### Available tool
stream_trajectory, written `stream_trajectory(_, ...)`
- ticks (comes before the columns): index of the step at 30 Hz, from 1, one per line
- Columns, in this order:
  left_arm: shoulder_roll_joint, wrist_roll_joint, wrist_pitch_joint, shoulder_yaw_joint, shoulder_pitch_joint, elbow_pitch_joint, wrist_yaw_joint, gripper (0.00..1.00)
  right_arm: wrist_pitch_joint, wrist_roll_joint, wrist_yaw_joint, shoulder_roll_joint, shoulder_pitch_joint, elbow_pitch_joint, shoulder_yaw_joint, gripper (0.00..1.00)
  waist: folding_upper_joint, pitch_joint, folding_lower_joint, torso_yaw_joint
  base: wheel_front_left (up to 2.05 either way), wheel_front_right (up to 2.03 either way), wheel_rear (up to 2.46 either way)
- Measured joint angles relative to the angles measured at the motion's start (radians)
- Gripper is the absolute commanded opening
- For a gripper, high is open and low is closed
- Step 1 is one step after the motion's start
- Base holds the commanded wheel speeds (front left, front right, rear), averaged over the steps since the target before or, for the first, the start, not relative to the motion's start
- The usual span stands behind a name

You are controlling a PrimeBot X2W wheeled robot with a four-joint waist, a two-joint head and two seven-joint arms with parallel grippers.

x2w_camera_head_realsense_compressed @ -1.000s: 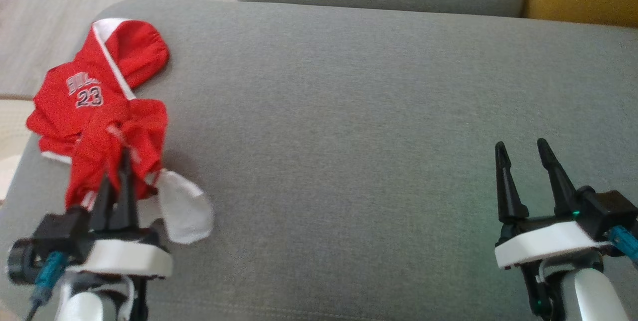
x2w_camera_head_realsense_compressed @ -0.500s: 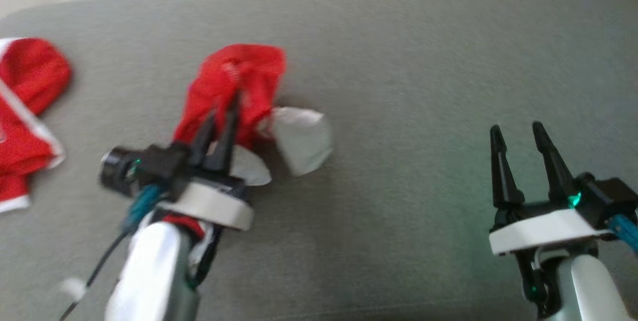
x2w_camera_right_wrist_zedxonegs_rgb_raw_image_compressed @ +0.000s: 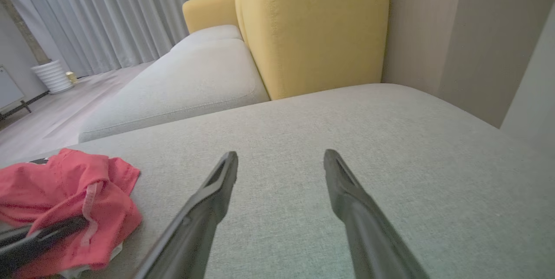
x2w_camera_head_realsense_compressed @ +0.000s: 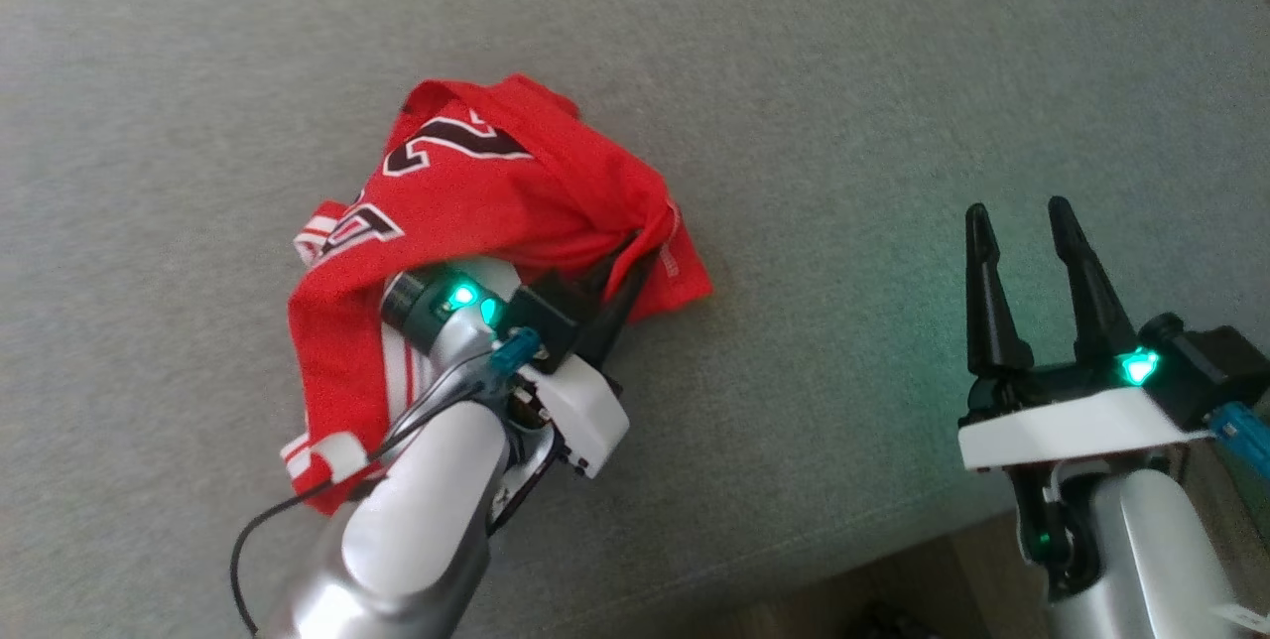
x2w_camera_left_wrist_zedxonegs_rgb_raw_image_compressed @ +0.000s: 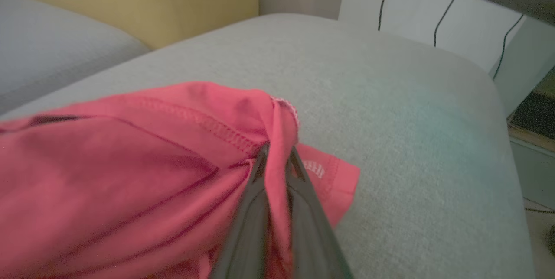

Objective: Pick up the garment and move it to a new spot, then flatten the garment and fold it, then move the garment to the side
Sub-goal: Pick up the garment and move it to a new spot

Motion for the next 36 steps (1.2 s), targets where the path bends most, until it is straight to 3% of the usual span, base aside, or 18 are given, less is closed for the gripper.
stream_trajectory(1, 0.000, -0.001, 0.000, -0.013, -0.010, 0.020, 0.000, 0.00, -0.002, 0.002, 0.000, 0.000, -0.006, 0.004, 0.001, 1.00, 0.0000, 0.011, 0.0000, -0.009, 0.00, 0.00, 0.00)
stream_trajectory(2, 0.000, -0.003, 0.000, -0.026, -0.020, 0.039, 0.000, 0.23, -0.009, 0.005, 0.000, 0.000, -0.010, 0.009, 0.001, 1.00, 0.0000, 0.020, 0.0000, -0.018, 0.00, 0.00, 0.00)
stream_trajectory(3, 0.000, -0.007, -0.002, -0.033, -0.028, 0.056, 0.000, 0.98, -0.010, 0.007, 0.000, 0.000, -0.014, 0.013, 0.001, 1.00, 0.0000, 0.028, 0.0000, -0.025, 0.00, 0.00, 0.00)
stream_trajectory(11, -0.002, -0.049, -0.056, -0.085, -0.054, 0.076, -0.004, 1.00, -0.018, -0.003, 0.000, 0.000, -0.022, 0.037, -0.006, 1.00, 0.0000, 0.012, 0.0000, 0.007, 0.00, 0.00, 0.00)
stream_trajectory(16, -0.002, -0.070, -0.088, -0.073, -0.026, -0.007, 0.052, 1.00, -0.003, -0.024, 0.000, 0.000, -0.021, 0.036, -0.017, 1.00, 0.0000, -0.029, -0.0001, 0.058, 0.00, 0.00, 0.00)
stream_trajectory(22, 0.016, -0.103, -0.098, 0.014, 0.057, -0.095, 0.135, 1.00, 0.028, -0.046, 0.000, 0.000, -0.019, 0.023, -0.035, 1.00, 0.0000, -0.078, -0.0001, 0.127, 0.00, 0.00, 0.00)
stream_trajectory(28, 0.071, -0.140, -0.099, 0.147, 0.105, -0.154, 0.213, 1.00, 0.050, -0.065, 0.000, 0.000, 0.003, 0.004, -0.046, 1.00, 0.0000, -0.117, -0.0001, 0.199, 0.00, 0.00, 0.00)
stream_trajectory(32, 0.111, -0.155, -0.101, 0.234, 0.159, -0.200, 0.250, 1.00, 0.069, -0.075, 0.000, 0.000, 0.025, -0.005, -0.052, 1.00, 0.0000, -0.139, -0.0001, 0.240, 0.00, 0.00, 0.00)
stream_trajectory(36, 0.134, -0.173, -0.102, 0.281, 0.212, -0.219, 0.257, 1.00, 0.080, -0.082, 0.000, 0.000, 0.025, -0.008, -0.054, 1.00, 0.0000, -0.157, -0.0001, 0.264, 0.00, 0.00, 0.00)
